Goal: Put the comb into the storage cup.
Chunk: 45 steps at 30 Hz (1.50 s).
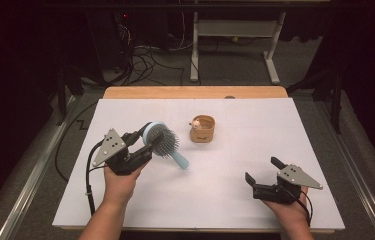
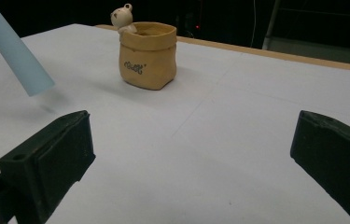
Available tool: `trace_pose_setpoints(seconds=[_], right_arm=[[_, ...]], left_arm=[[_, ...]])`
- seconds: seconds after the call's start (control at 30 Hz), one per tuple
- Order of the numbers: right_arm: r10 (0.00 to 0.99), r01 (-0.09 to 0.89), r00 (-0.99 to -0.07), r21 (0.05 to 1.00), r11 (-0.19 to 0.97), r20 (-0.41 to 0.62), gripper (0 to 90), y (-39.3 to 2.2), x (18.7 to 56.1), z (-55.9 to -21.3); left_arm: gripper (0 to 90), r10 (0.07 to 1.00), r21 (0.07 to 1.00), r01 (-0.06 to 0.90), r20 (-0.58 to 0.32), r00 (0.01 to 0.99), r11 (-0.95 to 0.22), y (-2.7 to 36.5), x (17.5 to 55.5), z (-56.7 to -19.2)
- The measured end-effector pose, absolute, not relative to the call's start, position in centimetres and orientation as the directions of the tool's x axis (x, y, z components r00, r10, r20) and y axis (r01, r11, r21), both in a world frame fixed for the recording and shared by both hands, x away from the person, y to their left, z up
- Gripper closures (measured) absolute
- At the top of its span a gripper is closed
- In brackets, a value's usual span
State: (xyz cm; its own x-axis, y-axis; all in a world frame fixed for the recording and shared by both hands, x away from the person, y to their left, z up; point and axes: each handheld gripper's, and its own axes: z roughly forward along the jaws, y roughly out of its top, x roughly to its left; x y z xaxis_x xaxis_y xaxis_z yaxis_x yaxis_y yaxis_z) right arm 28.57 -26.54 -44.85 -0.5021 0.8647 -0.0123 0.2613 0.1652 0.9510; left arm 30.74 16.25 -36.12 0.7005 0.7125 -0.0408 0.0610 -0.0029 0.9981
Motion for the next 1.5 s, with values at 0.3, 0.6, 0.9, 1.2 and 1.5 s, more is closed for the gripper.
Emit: trace_pose_setpoints(seconds=[0.3,0.6,0.9,1.2,1.5], right_arm=[[0.87,0.25,-0.493,0.956,0.155,-0.013,0.1,-26.9,28.4,-44.7],[0.871,0.25,-0.492,0.957,0.146,-0.004,0.1,-27.0,28.6,-44.8],[0.87,0.249,-0.492,0.958,0.146,-0.004,0.1,-27.0,28.6,-44.8],[0.872,0.247,-0.49,0.959,0.143,-0.004,0.1,-27.1,28.6,-44.7],[0.873,0.245,-0.487,0.959,0.141,-0.004,0.1,-27.1,28.7,-44.8]], left_arm=[[58.5,0.71,0.999,0.047,-0.029,0.704,-0.006,15.7,30.8,-35.5],[58.4,0.714,0.999,0.047,-0.04,0.699,0.01,15.6,31.4,-34.9],[58.4,0.707,0.999,0.043,-0.038,0.706,0.011,14.8,31.9,-34.7],[58.4,0.698,0.999,0.032,-0.03,0.715,0.01,14.0,32.2,-34.0],[58.3,0.7,0.999,0.038,-0.038,0.713,0.016,13.5,32.8,-33.4]])
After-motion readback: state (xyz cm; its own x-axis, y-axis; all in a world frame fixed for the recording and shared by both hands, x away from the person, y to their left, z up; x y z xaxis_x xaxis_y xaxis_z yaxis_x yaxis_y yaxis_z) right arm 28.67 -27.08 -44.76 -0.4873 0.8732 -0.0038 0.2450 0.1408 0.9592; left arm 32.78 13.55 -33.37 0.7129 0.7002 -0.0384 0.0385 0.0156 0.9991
